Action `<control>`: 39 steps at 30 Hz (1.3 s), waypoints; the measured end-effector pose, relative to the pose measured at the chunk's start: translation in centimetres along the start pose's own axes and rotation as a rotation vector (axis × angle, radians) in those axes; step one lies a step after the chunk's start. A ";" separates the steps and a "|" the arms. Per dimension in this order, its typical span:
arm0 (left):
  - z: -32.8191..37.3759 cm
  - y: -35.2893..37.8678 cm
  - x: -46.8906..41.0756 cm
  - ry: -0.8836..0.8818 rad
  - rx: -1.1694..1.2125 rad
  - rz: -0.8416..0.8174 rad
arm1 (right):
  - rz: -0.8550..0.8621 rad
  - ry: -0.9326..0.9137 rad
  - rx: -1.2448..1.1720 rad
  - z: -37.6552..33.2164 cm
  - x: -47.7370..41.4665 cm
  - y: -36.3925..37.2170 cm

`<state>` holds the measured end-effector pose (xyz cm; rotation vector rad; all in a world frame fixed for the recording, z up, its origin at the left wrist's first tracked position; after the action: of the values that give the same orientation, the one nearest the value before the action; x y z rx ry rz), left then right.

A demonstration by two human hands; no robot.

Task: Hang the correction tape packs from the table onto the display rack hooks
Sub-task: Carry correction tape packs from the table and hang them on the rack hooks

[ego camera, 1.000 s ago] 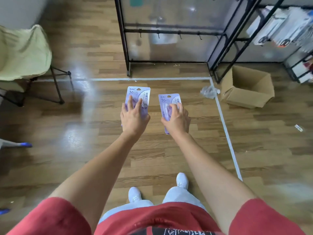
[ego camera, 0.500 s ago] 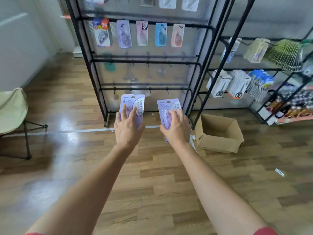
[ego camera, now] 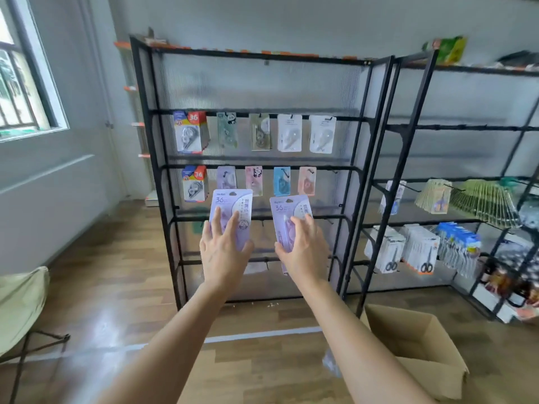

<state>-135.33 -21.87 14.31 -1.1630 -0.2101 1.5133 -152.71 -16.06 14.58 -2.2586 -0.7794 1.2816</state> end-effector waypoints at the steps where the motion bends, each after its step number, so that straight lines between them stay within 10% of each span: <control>1: -0.1 -0.2 -0.9 0.002 -0.004 0.009 | 0.009 -0.007 -0.005 -0.4 -0.7 0.4; 39: -17.6 22.8 -32.2 -0.099 -0.143 -0.140 | -0.147 0.020 -0.061 5.7 -29.0 32.4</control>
<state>-141.97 -64.03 7.38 -1.1611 -0.4638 1.4518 -161.33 -58.91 10.45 -2.2116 -0.9696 1.1802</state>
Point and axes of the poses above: each hand's wrist, its own x-axis away from the middle knuckle, its own y-axis out of the palm, z = x × y, the point moved 10 cm from there along -x, towards the middle knuckle, and after that the axes turned 3 degrees about y, right-handed, at the moved point
